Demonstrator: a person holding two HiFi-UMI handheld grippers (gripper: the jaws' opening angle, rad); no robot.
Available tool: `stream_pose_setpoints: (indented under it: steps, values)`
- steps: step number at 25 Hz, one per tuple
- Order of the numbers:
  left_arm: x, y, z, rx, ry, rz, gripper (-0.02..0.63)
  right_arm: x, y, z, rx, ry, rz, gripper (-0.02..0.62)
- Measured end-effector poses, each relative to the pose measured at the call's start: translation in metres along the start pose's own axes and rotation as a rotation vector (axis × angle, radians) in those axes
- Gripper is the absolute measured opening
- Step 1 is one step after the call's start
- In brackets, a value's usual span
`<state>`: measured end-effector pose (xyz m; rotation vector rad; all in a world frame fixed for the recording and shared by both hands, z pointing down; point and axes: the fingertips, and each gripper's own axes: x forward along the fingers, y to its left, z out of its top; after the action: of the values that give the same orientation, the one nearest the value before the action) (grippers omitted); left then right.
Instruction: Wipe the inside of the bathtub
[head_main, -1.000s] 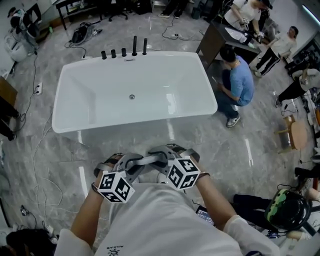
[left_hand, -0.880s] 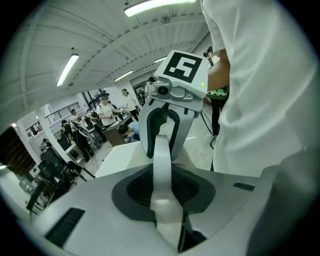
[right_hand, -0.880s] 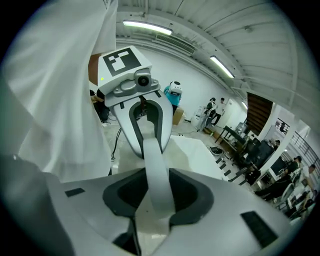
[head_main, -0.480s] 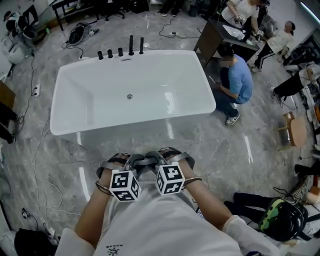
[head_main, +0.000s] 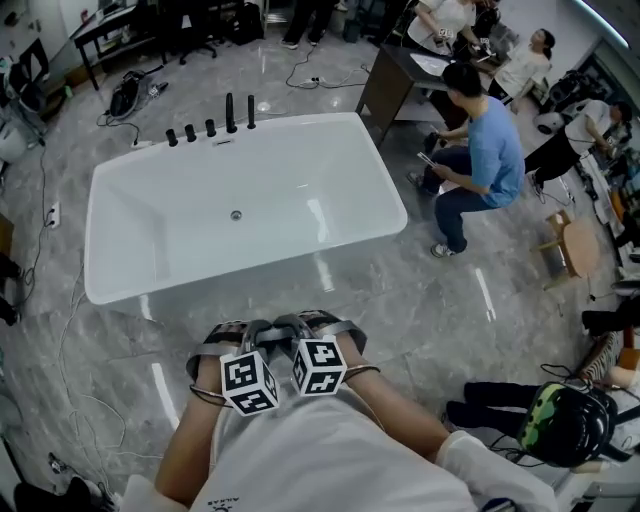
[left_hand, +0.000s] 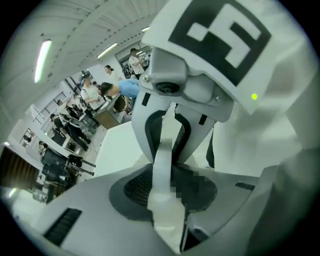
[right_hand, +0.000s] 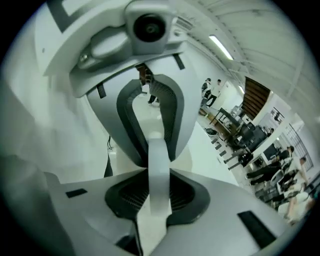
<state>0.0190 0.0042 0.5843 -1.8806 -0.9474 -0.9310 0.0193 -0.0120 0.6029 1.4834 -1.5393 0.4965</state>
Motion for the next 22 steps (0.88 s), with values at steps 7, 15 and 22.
stream_pose_setpoints:
  steps: [7,15,22]
  values:
    - [-0.058,0.064,0.004,-0.522,-0.527,0.148,0.137,-0.017,-0.044,-0.079,0.371,-0.048,-0.127,0.098]
    - [-0.082,0.119,-0.115,-1.052,-0.7,0.417,0.012,-0.105,-0.126,-0.064,1.048,-0.738,-0.38,0.097]
    - [-0.077,0.117,-0.128,-1.149,-0.716,0.51,0.012,-0.092,-0.125,-0.04,0.967,-0.715,-0.404,0.098]
